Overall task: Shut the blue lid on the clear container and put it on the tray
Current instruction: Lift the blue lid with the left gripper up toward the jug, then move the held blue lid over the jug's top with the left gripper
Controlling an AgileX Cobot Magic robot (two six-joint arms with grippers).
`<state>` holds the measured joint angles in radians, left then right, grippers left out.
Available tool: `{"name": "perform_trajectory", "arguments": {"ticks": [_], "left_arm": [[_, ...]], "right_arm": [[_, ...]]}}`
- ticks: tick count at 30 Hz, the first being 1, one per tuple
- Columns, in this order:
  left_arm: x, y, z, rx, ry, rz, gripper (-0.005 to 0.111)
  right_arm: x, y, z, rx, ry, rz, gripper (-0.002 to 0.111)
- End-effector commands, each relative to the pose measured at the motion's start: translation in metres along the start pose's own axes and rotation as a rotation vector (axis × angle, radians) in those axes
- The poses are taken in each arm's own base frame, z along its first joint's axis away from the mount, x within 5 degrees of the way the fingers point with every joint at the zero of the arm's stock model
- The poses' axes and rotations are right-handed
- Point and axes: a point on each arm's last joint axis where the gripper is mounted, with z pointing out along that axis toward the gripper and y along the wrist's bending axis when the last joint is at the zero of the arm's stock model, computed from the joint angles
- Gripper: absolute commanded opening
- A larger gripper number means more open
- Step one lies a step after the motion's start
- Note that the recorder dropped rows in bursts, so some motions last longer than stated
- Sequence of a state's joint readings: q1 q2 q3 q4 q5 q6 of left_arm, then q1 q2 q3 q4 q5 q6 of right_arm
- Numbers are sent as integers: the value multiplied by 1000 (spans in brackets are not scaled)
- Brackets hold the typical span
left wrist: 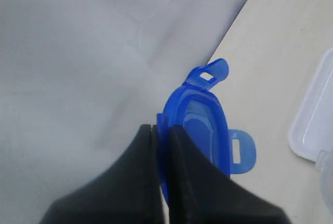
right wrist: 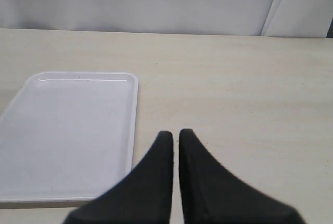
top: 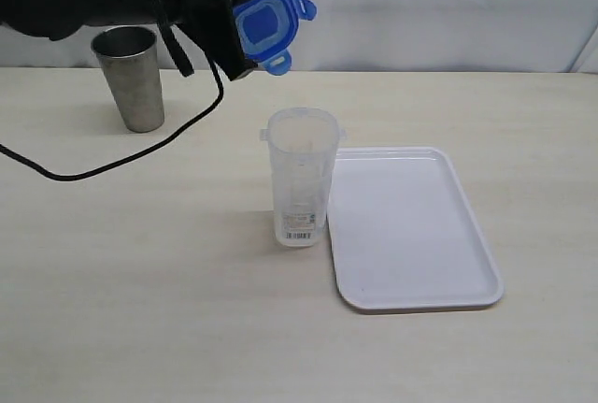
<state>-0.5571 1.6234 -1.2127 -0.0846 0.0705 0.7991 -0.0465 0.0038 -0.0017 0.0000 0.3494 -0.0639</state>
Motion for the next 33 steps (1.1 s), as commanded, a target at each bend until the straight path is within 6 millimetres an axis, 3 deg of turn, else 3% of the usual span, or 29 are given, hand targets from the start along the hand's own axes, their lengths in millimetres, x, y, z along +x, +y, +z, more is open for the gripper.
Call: {"name": "perform_trajectory", "arguments": {"ticks": [1, 6, 9, 14, 18, 22, 23, 28, 33], "left_arm": [[-15, -15, -3, 33, -41, 169, 0], [-24, -30, -4, 82, -54, 222, 0], [-27, -39, -5, 113, -46, 338, 0], [-34, -35, -5, 53, -107, 303, 0], [-25, -48, -1, 89, -86, 315, 0], [-25, -54, -3, -100, -274, 337, 0], [-19, -59, -4, -159, -289, 438, 0], [4, -76, -8, -263, -203, 675, 0], [9, -78, -9, -271, -209, 630, 0]], "right_arm": [[0, 0, 0, -2, -5, -1, 4], [0, 0, 0, -2, -5, -1, 4], [0, 0, 0, -2, -5, -1, 4], [0, 0, 0, -2, -5, -1, 4], [0, 0, 0, -2, -5, -1, 4], [0, 0, 0, -2, -5, -1, 4], [0, 0, 0, -2, -5, -1, 4], [0, 0, 0, -2, -5, -1, 4], [0, 0, 0, -2, -5, -1, 4]]}}
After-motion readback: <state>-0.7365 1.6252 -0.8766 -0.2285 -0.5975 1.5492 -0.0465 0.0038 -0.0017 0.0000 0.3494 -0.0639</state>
